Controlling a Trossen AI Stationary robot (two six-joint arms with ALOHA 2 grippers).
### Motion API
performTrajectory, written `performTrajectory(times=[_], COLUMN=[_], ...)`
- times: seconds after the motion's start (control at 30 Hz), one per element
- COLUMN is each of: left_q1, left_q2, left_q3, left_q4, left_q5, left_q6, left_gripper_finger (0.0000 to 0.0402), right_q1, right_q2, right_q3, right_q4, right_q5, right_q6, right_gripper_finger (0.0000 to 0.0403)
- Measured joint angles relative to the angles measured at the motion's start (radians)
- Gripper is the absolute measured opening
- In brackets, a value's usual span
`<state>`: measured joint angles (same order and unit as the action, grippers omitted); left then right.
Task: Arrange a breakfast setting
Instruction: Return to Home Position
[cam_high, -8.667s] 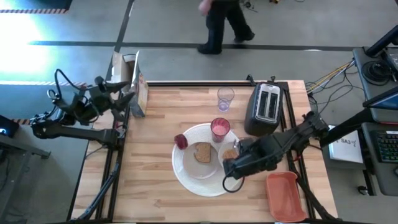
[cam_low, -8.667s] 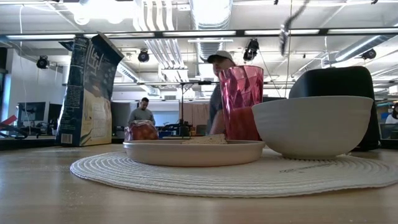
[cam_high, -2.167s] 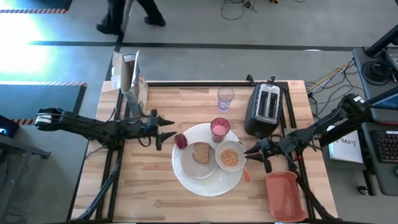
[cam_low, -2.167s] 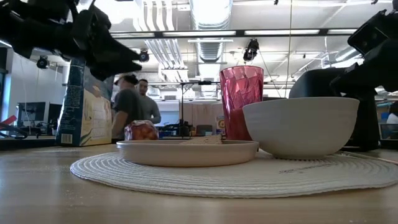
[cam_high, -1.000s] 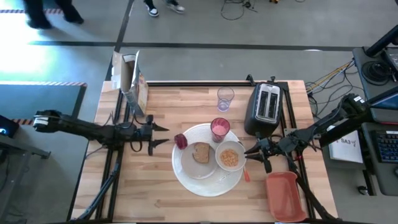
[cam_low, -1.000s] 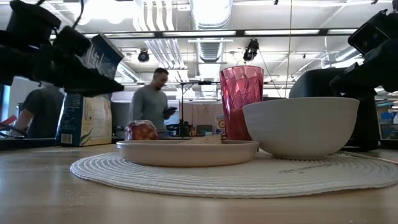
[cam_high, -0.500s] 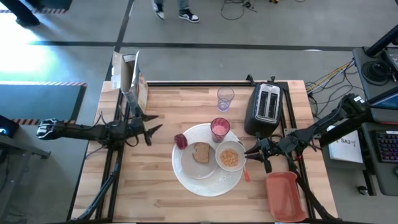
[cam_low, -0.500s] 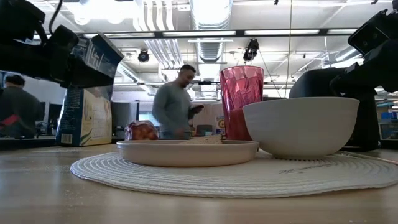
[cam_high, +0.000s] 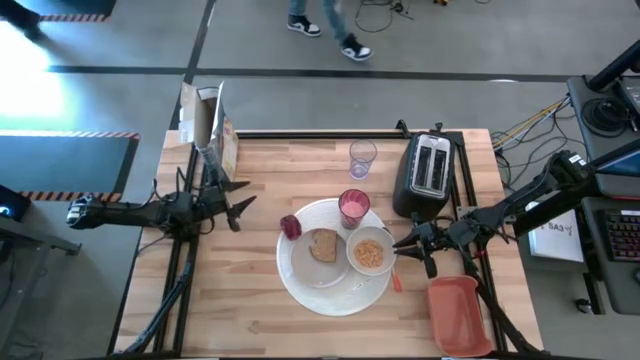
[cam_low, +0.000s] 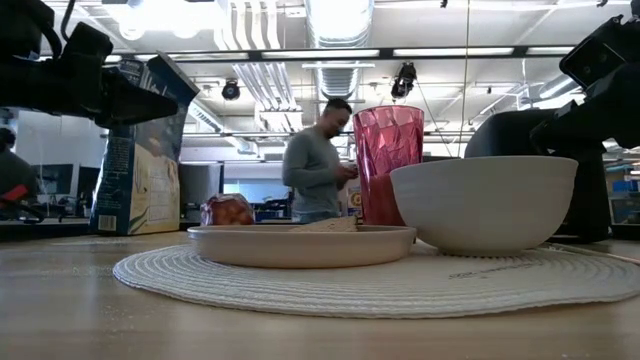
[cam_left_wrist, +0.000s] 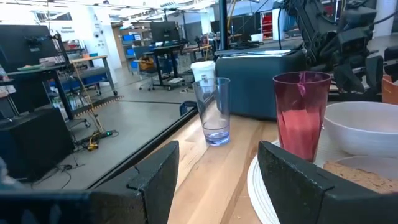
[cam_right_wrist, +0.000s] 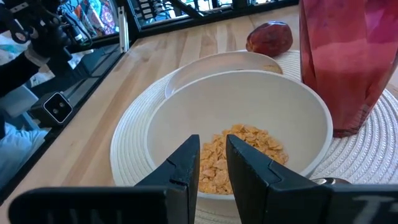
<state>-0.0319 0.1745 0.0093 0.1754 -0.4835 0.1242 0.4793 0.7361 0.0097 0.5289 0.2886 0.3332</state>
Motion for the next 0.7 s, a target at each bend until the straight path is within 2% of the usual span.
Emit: performTrajectory(times=[0.5, 0.7], left_q1=[0.0, 0.0], left_q2=[0.031, 0.039], left_q3=[0.0, 0.0], left_q4=[0.001, 0.005], left_q5=[0.0, 0.0], left_q6=[-0.001, -0.002], left_gripper_finger=[0.0203, 0.0203], right_q1=[-0.002, -0.011], right_q2=[-0.002, -0.096], right_q3=[0.0, 0.0], right_q4=[-0.001, -0.041], right_q5=[0.0, 0.0], right_q6=[0.0, 0.0], right_gripper_finger=[0.0068, 0.0068])
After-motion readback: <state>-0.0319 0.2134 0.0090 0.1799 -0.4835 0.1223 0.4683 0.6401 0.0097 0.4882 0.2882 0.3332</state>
